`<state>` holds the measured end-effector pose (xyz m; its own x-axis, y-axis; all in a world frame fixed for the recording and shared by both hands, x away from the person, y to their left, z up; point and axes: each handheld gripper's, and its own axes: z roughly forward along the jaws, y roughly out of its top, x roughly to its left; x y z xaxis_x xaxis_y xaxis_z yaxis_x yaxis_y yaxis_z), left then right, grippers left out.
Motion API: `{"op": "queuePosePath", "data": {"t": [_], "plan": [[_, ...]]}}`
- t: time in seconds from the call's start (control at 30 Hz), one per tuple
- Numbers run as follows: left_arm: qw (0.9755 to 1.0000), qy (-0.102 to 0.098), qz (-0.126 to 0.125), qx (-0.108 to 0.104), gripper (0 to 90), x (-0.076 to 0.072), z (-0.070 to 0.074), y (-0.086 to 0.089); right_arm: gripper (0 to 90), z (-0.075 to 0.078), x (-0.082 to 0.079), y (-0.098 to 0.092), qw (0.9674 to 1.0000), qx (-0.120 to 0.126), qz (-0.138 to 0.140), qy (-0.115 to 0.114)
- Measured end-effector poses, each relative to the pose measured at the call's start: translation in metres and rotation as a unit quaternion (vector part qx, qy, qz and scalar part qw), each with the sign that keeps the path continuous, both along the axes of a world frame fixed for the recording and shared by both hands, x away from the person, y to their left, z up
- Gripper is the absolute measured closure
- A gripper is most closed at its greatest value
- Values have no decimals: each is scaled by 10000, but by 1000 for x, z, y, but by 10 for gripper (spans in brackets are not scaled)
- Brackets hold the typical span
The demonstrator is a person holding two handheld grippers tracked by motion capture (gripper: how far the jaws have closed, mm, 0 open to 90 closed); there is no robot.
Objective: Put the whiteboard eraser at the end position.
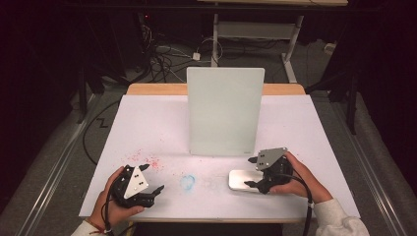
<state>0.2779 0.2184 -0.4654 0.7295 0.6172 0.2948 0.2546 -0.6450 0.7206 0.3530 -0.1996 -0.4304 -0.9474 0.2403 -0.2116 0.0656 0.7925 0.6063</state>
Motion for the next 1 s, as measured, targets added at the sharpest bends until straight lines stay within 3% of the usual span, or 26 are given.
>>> {"op": "queuePosePath", "data": {"t": [0.13,0.23,0.47,0.63,1.0], "plan": [[10000,0,14,-19,184,0,0,1,244,4,2,2,9987,253,-349,-281],[10000,-2,22,-36,184,0,1,1,239,7,2,3,9949,348,-735,-592],[10000,-7,26,-40,184,0,1,1,241,20,-2,7,9802,756,-1453,-1111],[10000,-24,44,-51,184,0,1,2,217,25,-7,6,9706,896,-1758,-1375],[9999,-82,52,-53,183,-1,2,1,207,33,-19,-5,9567,1075,-2057,-1755]]}}
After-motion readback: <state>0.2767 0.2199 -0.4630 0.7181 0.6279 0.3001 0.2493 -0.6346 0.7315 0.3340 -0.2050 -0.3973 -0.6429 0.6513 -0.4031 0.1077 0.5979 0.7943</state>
